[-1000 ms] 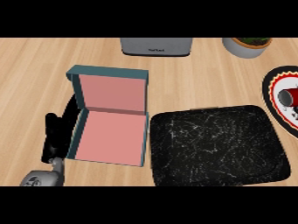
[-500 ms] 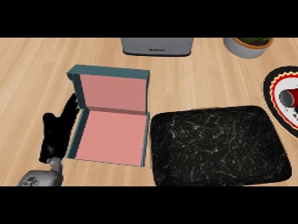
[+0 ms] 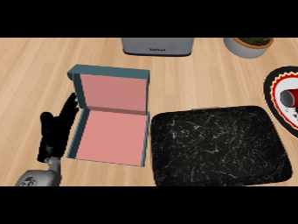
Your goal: Pick the can from the tray and place it in the plate
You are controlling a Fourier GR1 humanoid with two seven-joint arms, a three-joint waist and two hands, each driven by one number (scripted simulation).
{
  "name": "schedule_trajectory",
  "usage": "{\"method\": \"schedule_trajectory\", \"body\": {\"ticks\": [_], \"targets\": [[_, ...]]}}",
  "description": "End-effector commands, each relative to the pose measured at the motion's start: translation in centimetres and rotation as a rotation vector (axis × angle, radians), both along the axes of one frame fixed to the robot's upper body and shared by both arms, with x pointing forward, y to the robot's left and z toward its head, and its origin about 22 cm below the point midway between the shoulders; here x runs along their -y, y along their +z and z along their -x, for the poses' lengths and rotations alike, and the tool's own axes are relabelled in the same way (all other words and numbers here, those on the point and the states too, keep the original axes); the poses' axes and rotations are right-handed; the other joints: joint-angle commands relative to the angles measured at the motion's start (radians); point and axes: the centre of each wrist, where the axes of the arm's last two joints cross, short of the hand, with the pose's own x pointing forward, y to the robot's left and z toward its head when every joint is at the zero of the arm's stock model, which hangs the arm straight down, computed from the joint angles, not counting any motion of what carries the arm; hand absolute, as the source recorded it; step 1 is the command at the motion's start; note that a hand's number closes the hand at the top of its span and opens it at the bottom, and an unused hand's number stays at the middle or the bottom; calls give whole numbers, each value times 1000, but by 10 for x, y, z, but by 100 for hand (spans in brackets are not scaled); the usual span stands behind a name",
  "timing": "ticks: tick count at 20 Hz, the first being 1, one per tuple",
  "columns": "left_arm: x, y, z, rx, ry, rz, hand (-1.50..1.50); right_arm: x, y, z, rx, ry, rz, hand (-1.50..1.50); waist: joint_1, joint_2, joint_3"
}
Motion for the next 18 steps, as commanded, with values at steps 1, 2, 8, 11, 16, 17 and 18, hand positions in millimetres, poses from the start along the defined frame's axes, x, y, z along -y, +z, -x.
{"method": "schedule_trajectory", "body": {"ticks": [1,2,8,11,16,17,18], "targets": [[8,-11,7,12,12,-4,0,10,-3,17,12,-16,10,-150,-4,-1,0],[-4,4,2,-5,2,-3,0,16,7,18,0,-31,12,-150,2,0,1],[-2,-5,4,10,12,-22,0,18,2,26,7,-88,14,-150,2,2,2],[-1,6,-5,5,-5,0,0,10,-2,17,40,-110,19,-150,6,3,3],[-1,-3,5,4,4,-1,0,34,12,45,54,-175,1,-150,7,5,5],[1,-1,5,8,-5,3,0,30,4,45,36,-188,22,-150,11,5,5],[9,0,-3,3,10,13,0,32,6,48,37,-200,31,-150,1,7,5]]}}
